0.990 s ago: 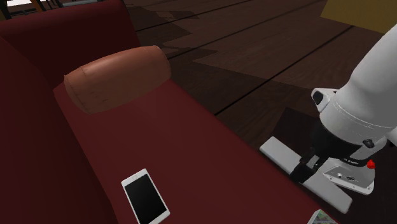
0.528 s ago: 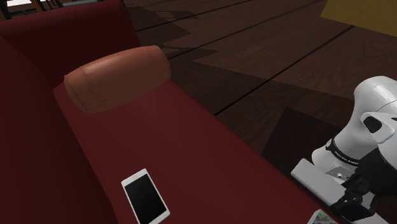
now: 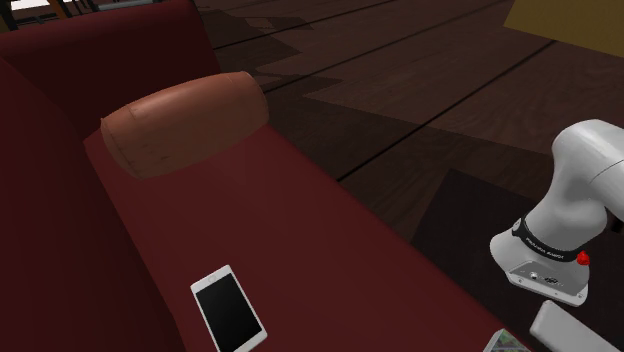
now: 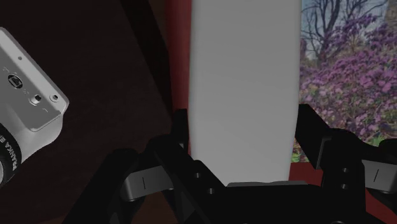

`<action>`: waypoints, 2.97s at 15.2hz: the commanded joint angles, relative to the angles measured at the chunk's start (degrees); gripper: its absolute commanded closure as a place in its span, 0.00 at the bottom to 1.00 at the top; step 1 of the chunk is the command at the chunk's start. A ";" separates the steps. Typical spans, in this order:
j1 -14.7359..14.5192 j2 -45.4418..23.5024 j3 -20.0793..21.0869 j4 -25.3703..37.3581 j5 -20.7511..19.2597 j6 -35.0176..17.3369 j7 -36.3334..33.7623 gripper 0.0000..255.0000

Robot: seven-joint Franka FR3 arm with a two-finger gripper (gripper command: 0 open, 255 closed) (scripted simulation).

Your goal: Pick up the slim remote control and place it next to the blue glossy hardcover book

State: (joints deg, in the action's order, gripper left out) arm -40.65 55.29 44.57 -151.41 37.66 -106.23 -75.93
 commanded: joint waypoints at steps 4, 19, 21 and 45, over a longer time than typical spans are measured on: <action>-2.66 0.39 5.69 3.72 3.64 1.37 -7.51 1.00; 2.75 -4.33 26.81 25.53 10.18 2.80 -28.80 1.00; 2.94 -4.16 27.91 24.62 11.01 1.64 -28.50 1.00; 5.76 -3.75 37.80 19.33 17.65 -7.39 -26.10 0.00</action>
State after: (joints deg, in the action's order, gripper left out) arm -34.89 51.54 82.37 -132.09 55.32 -113.61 -102.03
